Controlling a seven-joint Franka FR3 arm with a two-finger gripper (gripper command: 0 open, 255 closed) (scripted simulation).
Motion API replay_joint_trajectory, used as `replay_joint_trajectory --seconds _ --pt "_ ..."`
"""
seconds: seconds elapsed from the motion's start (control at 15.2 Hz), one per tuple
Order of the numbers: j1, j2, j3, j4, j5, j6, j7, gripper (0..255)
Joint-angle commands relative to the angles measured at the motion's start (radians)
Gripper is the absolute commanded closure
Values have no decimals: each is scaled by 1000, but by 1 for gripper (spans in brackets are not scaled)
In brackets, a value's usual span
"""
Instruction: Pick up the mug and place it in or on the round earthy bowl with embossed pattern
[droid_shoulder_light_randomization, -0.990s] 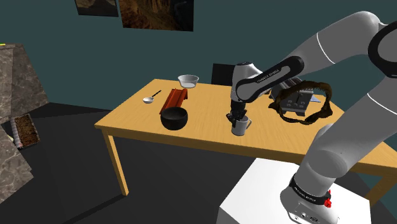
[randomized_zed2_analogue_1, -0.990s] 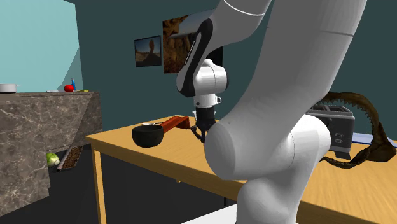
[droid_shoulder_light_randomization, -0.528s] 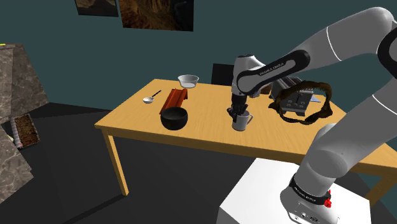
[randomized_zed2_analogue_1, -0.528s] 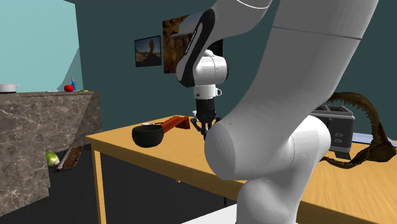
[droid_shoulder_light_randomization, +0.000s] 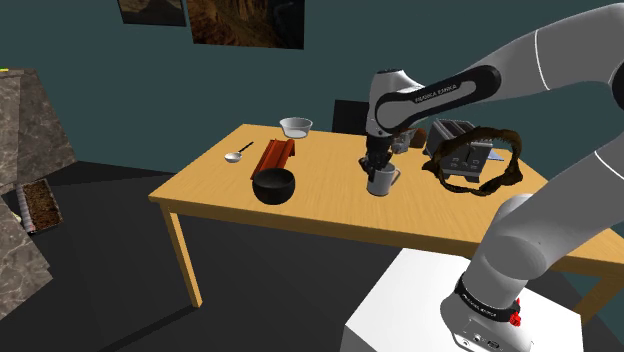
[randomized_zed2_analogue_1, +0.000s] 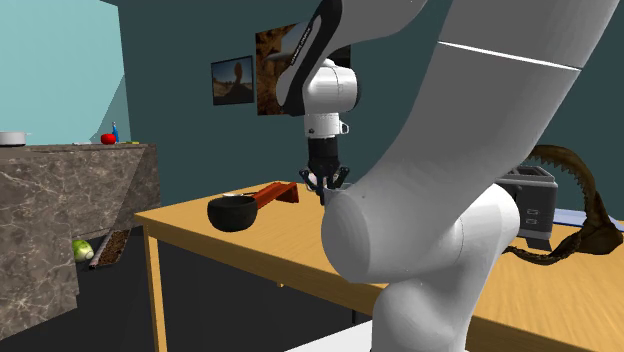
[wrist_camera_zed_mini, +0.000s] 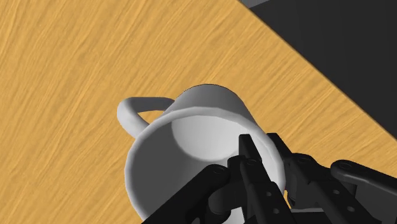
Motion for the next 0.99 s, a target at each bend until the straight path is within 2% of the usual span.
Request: replay_joint_trajectory --seconds 0.0,0.92 --pt "1 -11 2 18 2 -30 -1 255" --pt "4 -57 13 172 12 -229 -12 255"
